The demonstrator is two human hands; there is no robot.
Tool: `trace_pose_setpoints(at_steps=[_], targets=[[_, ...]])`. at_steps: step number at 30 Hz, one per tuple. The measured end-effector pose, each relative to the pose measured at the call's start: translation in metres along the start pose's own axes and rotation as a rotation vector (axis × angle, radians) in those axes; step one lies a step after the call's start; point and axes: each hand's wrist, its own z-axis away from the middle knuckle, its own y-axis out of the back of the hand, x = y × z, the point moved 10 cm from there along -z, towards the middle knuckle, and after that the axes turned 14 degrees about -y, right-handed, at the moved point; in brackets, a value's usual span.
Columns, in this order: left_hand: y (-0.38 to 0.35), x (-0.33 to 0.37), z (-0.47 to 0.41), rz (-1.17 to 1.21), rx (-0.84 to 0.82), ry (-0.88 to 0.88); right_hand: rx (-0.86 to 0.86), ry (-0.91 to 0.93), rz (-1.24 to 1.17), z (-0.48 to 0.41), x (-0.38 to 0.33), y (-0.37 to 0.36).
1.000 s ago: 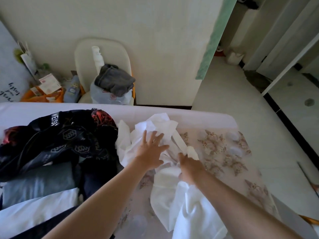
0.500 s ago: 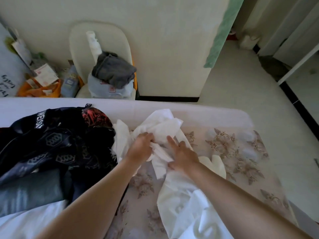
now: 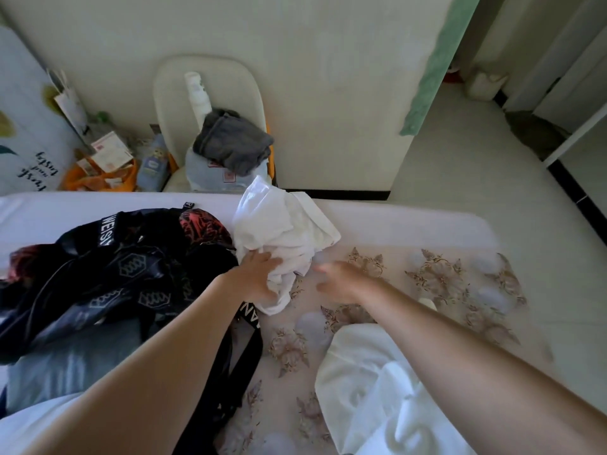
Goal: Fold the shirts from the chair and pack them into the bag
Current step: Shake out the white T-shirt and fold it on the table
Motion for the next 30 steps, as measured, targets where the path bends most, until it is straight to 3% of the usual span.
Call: trace_pose_setpoints(at_steps=[6,9,12,15,20,22,25,30], targets=[[0.047,0.041,0.030,-0.276,0.361,0.057,0.211,0.036,-0.264,0.045,0.046,0.022],[0.042,0.097,0.038,-0.079,0.527,-0.128,0.259,-0.003,-0.341,0.073,0.081,0.023],[0.003,0.161,0.044,0.140,0.396,-0.297,0.311,-0.047,-0.321,0.101,0.119,0.012],[-0.046,0.205,0.057,0.313,0.224,-0.355,0.421,-0.089,-0.278,0.140,0.153,0.001],[-0.132,0.233,0.079,0.217,0.021,-0.376,0.679,-0.090,-0.138,0.224,0.187,-0.041],[-0.151,0.235,0.083,0.218,0.024,-0.343,0.576,-0.193,-0.125,0.234,0.202,-0.074],[-0.153,0.240,0.093,0.267,0.079,-0.318,0.317,-0.364,-0.346,0.235,0.228,-0.115],[-0.108,0.243,0.122,0.308,0.222,-0.308,0.262,-0.313,-0.535,0.250,0.223,-0.093]])
